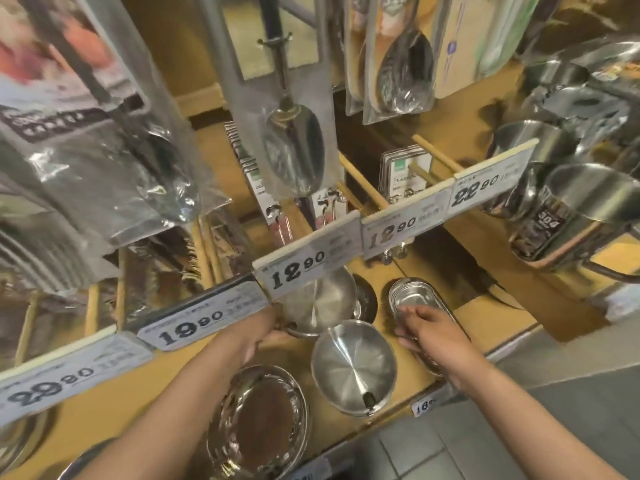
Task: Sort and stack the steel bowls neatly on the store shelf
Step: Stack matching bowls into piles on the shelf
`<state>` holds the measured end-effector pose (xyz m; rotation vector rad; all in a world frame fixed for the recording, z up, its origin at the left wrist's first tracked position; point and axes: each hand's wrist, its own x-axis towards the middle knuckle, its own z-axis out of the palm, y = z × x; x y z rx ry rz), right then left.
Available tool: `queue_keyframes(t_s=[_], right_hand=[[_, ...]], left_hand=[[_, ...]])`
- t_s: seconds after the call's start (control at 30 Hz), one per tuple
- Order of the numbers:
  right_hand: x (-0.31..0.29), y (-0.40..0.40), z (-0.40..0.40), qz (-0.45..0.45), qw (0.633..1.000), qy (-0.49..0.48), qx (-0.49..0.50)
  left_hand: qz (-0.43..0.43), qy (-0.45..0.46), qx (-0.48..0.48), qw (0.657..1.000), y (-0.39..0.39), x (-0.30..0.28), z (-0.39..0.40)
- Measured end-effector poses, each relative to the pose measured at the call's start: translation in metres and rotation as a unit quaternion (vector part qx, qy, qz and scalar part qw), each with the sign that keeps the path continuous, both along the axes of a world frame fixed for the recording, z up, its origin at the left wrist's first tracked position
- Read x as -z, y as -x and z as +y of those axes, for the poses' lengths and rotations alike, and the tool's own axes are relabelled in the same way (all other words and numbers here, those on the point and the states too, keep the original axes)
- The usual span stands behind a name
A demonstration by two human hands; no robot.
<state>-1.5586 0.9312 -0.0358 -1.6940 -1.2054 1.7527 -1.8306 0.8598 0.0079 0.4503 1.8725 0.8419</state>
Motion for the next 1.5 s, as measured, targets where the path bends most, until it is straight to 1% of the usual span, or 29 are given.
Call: queue_keyframes(t_s=[0.07, 0.17, 0.27, 0.37, 0.43, 0.5, 0.6, 0.67, 0.8, 0.87, 1.03, 1.17, 1.27, 1.4, 1.5], right_hand=[[0.002, 0.010, 0.009, -0.026, 0.999, -0.007, -0.038], [0.002, 0.026, 0.015, -0.062, 0.995, -0.028, -0.079], [0.001, 0.040, 0.019, -0.130, 0.978, -0.062, -0.150], [0.004, 0.051, 0.022, -0.156, 0.967, -0.061, -0.190], [0.009, 0.057, 0.021, -0.164, 0.965, -0.060, -0.194], [0.013, 0.062, 0.024, -0.190, 0.962, -0.070, -0.185], [0.015, 0.067, 0.028, -0.242, 0.948, -0.086, -0.186], [0.012, 0.068, 0.030, -0.256, 0.946, -0.098, -0.172], [-0.003, 0.057, 0.032, -0.223, 0.961, -0.127, -0.103], [-0.011, 0.049, 0.033, -0.209, 0.966, -0.125, -0.089], [-0.024, 0.024, 0.031, -0.124, 0.990, -0.056, -0.039], [-0.035, 0.004, 0.023, -0.102, 0.994, -0.047, -0.009], [-0.043, -0.009, 0.013, -0.082, 0.995, -0.048, 0.017], [-0.055, -0.026, -0.003, -0.073, 0.993, -0.068, 0.068], [-0.069, -0.036, -0.015, -0.066, 0.990, -0.086, 0.095]], left_hand=[[-0.035, -0.008, -0.007, 0.999, 0.013, -0.004, -0.013], [-0.010, -0.009, -0.015, 1.000, 0.035, -0.009, -0.035], [-0.018, -0.005, -0.048, 0.999, 0.051, -0.014, -0.061], [-0.007, -0.010, -0.081, 0.997, 0.057, -0.025, -0.083], [-0.004, -0.019, -0.120, 0.993, 0.059, -0.033, -0.096], [-0.020, -0.026, -0.148, 0.988, 0.058, -0.040, -0.108], [-0.046, -0.025, -0.167, 0.985, 0.053, -0.051, -0.123], [-0.056, -0.026, -0.173, 0.983, 0.049, -0.055, -0.129], [-0.057, -0.035, -0.166, 0.984, 0.036, -0.061, -0.132], [-0.057, -0.043, -0.172, 0.982, 0.030, -0.062, -0.131], [-0.071, -0.059, -0.169, 0.981, 0.014, -0.066, -0.133], [-0.079, -0.067, -0.173, 0.979, 0.007, -0.067, -0.142], [-0.069, -0.069, -0.174, 0.980, 0.002, -0.071, -0.150], [-0.061, -0.056, -0.161, 0.983, 0.005, -0.074, -0.160], [-0.060, -0.062, -0.161, 0.983, 0.003, -0.080, -0.165]])
